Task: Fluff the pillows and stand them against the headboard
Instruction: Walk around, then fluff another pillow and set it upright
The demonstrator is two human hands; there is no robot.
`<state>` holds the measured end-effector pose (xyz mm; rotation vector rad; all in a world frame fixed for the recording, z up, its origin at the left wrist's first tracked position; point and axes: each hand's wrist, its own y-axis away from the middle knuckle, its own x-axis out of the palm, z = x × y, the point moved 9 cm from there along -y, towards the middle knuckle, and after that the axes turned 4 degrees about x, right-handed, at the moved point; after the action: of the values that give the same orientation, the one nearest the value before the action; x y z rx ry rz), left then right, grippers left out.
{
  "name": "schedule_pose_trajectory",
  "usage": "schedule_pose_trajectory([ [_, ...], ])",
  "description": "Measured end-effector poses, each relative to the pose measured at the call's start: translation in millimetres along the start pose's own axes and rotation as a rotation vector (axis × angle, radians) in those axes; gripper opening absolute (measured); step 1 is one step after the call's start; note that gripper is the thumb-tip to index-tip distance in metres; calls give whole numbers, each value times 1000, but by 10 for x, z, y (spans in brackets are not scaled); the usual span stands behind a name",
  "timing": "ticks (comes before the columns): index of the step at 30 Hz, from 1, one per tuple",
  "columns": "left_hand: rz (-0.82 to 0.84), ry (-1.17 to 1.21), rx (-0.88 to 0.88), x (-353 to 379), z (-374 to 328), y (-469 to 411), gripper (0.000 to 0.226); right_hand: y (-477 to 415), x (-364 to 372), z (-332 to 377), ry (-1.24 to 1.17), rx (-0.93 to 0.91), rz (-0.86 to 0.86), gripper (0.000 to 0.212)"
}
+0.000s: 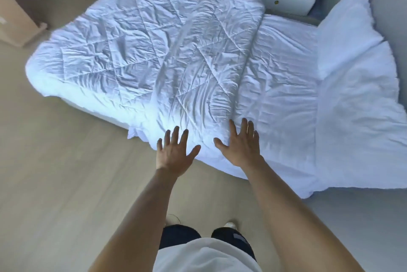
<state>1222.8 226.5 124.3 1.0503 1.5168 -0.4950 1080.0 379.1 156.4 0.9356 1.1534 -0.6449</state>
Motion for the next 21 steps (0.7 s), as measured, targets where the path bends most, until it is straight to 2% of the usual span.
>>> schedule_pose_trajectory([
  [2,-27,31,-75,-114,594,102,87,-15,148,672,26,-82,20,90],
  [8,-58,51,-240,-388,2197,470,76,131,611,2489,79,-273,66,87],
  [15,-52,114,-431,-513,3576,814,78,205,928,3988,144,-436,142,84],
  [21,-93,171,-563,-678,4453,657,77,-108,1116,5058,210,-595,164,84],
])
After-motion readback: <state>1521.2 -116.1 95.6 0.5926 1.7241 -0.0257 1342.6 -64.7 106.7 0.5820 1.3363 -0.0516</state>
